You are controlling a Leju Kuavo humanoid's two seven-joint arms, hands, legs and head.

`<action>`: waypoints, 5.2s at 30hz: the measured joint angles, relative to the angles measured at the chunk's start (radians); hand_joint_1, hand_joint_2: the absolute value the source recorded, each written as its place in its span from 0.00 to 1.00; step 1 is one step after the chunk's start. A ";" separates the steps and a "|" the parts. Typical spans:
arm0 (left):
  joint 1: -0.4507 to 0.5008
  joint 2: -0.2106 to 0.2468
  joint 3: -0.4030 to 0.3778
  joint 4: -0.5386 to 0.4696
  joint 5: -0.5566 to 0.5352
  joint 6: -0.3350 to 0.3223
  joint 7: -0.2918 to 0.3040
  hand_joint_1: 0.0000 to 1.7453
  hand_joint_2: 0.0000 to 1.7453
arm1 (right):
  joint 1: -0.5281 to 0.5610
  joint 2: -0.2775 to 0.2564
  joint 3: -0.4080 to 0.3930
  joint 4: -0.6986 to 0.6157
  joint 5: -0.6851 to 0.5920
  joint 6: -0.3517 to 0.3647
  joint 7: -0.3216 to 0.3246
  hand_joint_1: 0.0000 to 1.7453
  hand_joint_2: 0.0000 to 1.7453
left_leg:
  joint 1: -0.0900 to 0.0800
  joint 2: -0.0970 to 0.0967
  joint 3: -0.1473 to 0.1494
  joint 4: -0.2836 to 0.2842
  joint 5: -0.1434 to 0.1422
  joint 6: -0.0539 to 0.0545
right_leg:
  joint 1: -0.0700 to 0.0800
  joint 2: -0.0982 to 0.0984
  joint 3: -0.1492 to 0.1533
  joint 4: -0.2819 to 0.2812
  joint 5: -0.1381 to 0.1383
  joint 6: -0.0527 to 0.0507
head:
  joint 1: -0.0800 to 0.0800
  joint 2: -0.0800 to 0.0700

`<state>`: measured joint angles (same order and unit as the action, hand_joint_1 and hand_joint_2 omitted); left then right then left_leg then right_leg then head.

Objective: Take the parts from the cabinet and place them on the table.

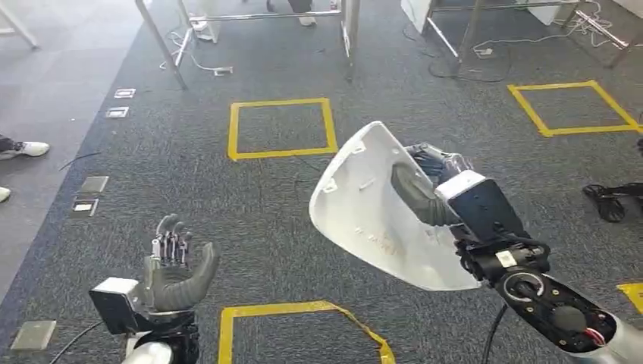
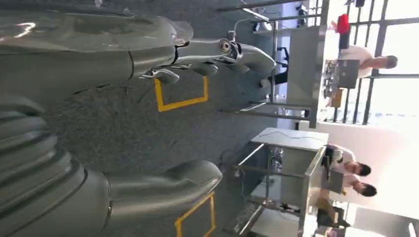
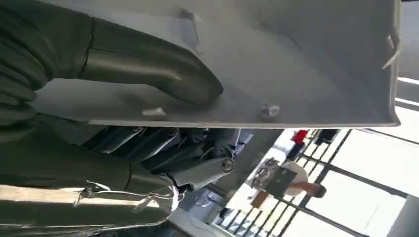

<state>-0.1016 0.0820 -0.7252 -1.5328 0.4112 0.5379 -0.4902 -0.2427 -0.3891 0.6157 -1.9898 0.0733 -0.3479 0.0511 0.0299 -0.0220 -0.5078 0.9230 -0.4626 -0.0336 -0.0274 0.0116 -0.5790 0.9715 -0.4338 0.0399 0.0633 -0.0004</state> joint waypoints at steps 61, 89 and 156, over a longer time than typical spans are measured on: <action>-0.006 -0.001 0.002 0.007 0.007 -0.033 -0.010 0.00 1.00 | 0.010 0.002 -0.011 0.003 -0.004 -0.004 -0.009 1.00 1.00 | -0.044 0.003 0.012 0.022 -0.010 0.042 | 0.020 -0.007 -0.004 -0.013 0.022 -0.017 | -0.006 0.000; -0.009 -0.001 0.002 0.010 0.008 -0.025 -0.012 0.00 1.00 | -0.009 0.005 -0.006 0.011 -0.008 0.009 -0.015 1.00 1.00 | -0.042 0.007 -0.025 0.018 0.027 0.078 | 0.009 -0.007 -0.028 0.082 -0.016 0.010 | -0.011 0.000; -0.020 -0.001 0.002 0.019 0.015 -0.035 -0.015 0.00 1.00 | -0.037 0.012 0.000 0.047 -0.045 0.028 -0.033 1.00 1.00 | -0.039 0.001 0.030 0.019 -0.037 0.040 | 0.016 -0.004 -0.024 -0.006 0.038 -0.027 | -0.011 0.000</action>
<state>-0.1215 0.0813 -0.7229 -1.5141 0.4265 0.5032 -0.5047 -0.2793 -0.3769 0.6161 -1.9432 0.0278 -0.3197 0.0179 -0.0086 -0.0209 -0.4775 0.9417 -0.5000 0.0062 -0.0112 0.0071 -0.6034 0.9652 -0.3963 0.0129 0.0522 -0.0004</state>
